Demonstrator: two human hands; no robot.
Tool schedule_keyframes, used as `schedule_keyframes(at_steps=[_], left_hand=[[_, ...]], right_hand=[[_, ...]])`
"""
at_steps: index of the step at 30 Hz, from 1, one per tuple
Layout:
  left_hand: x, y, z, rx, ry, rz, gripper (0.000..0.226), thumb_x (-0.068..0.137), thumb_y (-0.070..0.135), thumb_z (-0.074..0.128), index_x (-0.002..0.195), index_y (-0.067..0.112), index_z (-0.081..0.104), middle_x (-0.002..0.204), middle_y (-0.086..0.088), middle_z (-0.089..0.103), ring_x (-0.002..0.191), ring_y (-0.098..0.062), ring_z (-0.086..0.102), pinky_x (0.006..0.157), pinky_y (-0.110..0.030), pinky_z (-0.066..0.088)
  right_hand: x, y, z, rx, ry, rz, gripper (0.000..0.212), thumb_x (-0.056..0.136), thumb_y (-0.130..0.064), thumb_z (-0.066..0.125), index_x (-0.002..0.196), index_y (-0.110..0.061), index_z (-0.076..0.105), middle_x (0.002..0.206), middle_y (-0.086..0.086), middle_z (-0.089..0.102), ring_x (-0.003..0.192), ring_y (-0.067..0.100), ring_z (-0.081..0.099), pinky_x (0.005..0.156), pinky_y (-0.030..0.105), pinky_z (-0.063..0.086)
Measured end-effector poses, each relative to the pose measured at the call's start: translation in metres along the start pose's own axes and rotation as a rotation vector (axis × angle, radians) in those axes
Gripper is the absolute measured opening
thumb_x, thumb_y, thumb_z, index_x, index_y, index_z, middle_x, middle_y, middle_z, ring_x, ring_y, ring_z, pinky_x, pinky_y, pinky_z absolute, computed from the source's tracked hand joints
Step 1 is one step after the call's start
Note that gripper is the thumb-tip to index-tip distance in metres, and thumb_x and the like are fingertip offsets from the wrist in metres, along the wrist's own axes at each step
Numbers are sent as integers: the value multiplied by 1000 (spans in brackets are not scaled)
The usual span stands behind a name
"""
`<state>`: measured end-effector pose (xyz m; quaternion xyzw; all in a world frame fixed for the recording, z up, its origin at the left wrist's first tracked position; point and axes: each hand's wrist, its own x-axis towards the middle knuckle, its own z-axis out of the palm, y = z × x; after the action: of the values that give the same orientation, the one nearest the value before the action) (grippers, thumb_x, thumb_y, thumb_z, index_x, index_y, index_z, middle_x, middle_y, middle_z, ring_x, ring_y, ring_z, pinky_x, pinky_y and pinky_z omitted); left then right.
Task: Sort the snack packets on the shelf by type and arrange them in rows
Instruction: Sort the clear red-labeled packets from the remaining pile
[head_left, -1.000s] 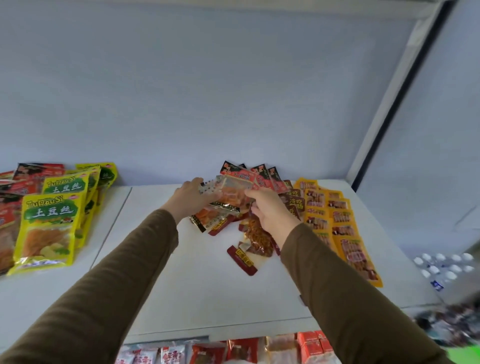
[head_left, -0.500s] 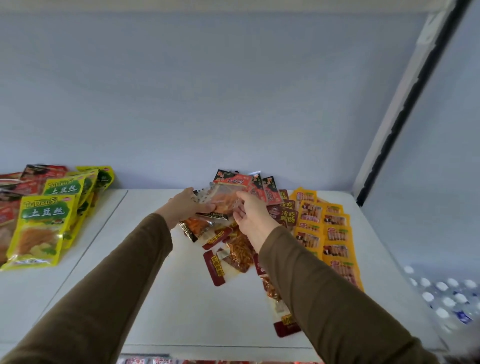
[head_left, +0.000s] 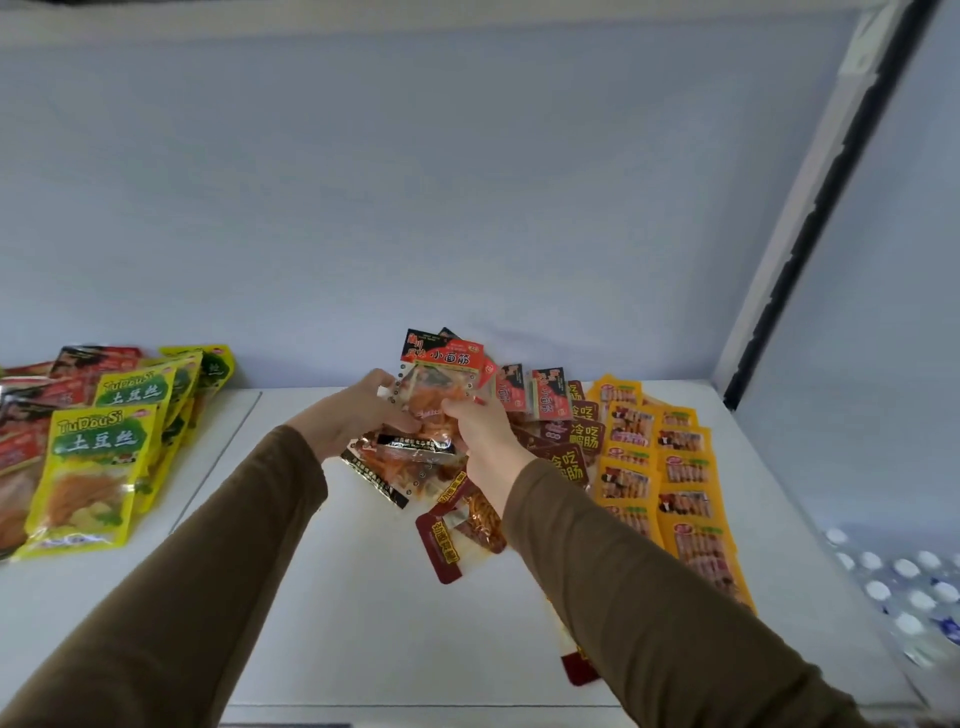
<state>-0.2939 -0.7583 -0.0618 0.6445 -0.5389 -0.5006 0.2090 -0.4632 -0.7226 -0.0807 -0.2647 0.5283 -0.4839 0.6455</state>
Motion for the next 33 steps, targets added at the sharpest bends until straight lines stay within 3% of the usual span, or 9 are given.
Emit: schedule_keyframes(at_steps=[2, 4, 10, 14, 17, 20, 23, 26, 33], left_hand=[[-3, -1, -5, -113, -33, 11, 76, 76, 3, 86, 137, 20, 43, 120, -19, 68, 99, -33, 71, 72, -37, 59], [-6, -3, -6, -213, -52, 36, 67, 81, 1, 82, 136, 15, 47, 119, -18, 71, 94, -30, 73, 66, -33, 59], [-19, -20, -6, -357, -142, 197, 32, 93, 7, 68, 125, 10, 69, 115, -13, 75, 98, -25, 72, 74, -32, 59], [-23, -26, -5, -530, -148, 233, 33, 96, 6, 64, 129, 6, 66, 118, -17, 73, 101, -28, 72, 80, -39, 62], [-27, -26, -7, -610, -178, 244, 33, 93, 4, 65, 125, 11, 69, 118, -14, 73, 102, -27, 73, 76, -37, 62], [-32, -24, -13, -628, -233, 272, 43, 92, 7, 67, 134, 12, 62, 126, -14, 71, 109, -29, 72, 82, -39, 62], [-35, -25, -17, -615, -277, 267, 49, 94, 25, 70, 140, 16, 58, 132, -13, 69, 114, -30, 70, 89, -42, 61], [-37, -26, -17, -463, -202, 235, 63, 83, 43, 79, 137, 18, 60, 131, -11, 69, 116, -32, 69, 91, -45, 58], [-34, -36, -5, -705, -65, 238, 56, 81, 13, 79, 134, 11, 62, 125, -11, 72, 112, -27, 69, 87, -40, 58]], right_hand=[[-1, 2, -1, -4, 35, -17, 48, 95, -8, 69, 135, -24, 49, 140, 7, 51, 120, 24, 50, 106, 43, 40], [0, 6, -2, -24, 49, -67, 43, 93, -15, 73, 127, -26, 49, 135, 5, 52, 116, 22, 49, 98, 40, 39], [-1, 10, -4, -131, -41, -242, 50, 89, -35, 76, 135, -33, 55, 139, -5, 55, 129, 21, 50, 110, 48, 41], [-1, 5, -3, -296, -149, -362, 51, 94, -42, 69, 138, -34, 44, 138, -12, 52, 128, 12, 49, 110, 45, 40], [2, -10, 0, -399, -213, -427, 45, 98, -32, 67, 138, -28, 46, 133, -12, 56, 117, 5, 51, 104, 37, 40], [3, -25, 5, -435, -264, -409, 43, 97, -28, 68, 135, -25, 48, 128, -13, 57, 119, 8, 50, 106, 40, 38], [4, -35, 13, -519, -306, -448, 43, 97, -29, 68, 135, -24, 48, 131, -10, 57, 124, 12, 50, 103, 38, 37], [3, -41, 23, -590, -341, -474, 42, 98, -26, 68, 135, -21, 47, 134, -8, 56, 124, 15, 51, 102, 38, 40], [3, -44, 30, -674, -381, -422, 62, 99, -29, 65, 153, -21, 34, 162, 2, 34, 146, 25, 34, 100, 35, 30]])
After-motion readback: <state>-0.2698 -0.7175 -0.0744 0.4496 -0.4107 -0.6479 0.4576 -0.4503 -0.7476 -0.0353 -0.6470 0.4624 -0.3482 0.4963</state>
